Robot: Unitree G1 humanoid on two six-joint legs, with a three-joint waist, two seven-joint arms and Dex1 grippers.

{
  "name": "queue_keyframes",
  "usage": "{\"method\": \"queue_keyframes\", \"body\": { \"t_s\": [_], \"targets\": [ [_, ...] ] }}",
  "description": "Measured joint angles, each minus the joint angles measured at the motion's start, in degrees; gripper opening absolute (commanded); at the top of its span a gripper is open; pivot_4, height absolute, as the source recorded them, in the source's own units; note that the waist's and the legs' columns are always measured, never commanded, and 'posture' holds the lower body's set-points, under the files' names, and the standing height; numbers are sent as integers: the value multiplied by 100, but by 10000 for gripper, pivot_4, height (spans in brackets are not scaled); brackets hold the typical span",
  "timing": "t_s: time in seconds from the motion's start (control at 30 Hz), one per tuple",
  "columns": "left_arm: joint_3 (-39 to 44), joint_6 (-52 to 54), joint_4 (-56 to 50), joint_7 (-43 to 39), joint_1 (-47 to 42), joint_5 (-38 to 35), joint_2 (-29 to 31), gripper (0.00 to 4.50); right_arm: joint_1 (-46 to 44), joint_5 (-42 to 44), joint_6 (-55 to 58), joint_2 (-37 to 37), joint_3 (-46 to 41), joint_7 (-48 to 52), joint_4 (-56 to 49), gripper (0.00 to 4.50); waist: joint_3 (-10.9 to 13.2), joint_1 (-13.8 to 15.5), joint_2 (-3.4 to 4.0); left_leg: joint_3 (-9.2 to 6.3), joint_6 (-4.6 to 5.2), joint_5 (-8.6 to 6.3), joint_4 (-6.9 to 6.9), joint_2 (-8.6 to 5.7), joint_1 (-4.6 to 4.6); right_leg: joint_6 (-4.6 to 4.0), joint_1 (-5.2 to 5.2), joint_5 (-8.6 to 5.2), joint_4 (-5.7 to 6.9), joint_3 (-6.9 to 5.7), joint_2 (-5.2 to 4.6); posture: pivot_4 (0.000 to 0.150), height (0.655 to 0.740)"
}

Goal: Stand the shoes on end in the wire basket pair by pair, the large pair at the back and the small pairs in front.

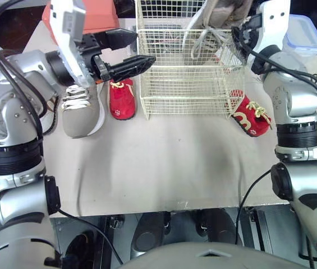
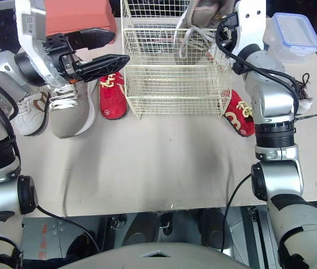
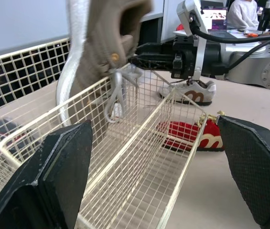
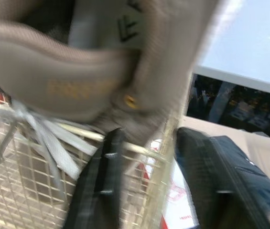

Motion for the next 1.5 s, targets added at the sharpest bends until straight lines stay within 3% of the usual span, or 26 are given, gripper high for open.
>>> {"method": "queue_keyframes", "body": {
  "t_s": [0.1,0.3,0.5,0.67,0.8,1.07,1.23,1.5],
  "targets": [
    [0,0,2,-13,5,13,17,45000,107,17,48,-125,-110,76,-127,44701,0,-1,0,-1,0,0,0,1,-2,0,-1,0,-1,0,0,1500,7400],
    [3,-1,4,-65,15,36,42,45000,424,550,384,-147,-405,383,-848,44701,9,3,13,3,0,0,-5,1,-10,0,-14,0,1,5,-1,1500,7400],
    [284,-50,164,157,318,130,136,45000,735,2378,1250,-422,-826,1551,-2427,44701,8,14,13,0,1,0,-10,3,-8,0,-11,0,-4,4,-3,1500,7400],
    [888,-350,1179,565,735,509,310,45000,1633,3613,2098,-1162,-813,2432,-3377,44701,8,23,12,1,3,-1,-9,3,-8,0,-9,0,-6,3,-7,1500,7400],
    [1091,-712,2421,430,884,875,700,45000,1874,4276,2409,-1663,-846,2759,-3852,44701,9,21,12,0,2,-1,-10,5,-7,0,-12,0,-6,0,-10,1500,7400],
    [869,-1447,5354,-477,455,1552,1034,45000,2027,4491,2431,-2146,-826,2823,-4045,44701,6,75,-12,-1,4,-2,-9,2,-14,0,-11,0,-10,-11,-10,1500,7400],
    [494,-1631,7111,-1000,-730,2056,1049,45000,2025,4521,2420,-2155,-734,2690,-4096,44701,4,93,-39,2,10,-6,-2,0,-18,1,-11,0,-9,-16,-8,1500,7400],
    [347,-1597,8530,-960,-1649,2627,965,45000,2022,4540,2414,-2185,-624,2574,-4119,44701,5,41,-44,-1,10,-6,-1,2,-20,1,-13,0,-5,-16,-9,1500,7400]
  ]
}}
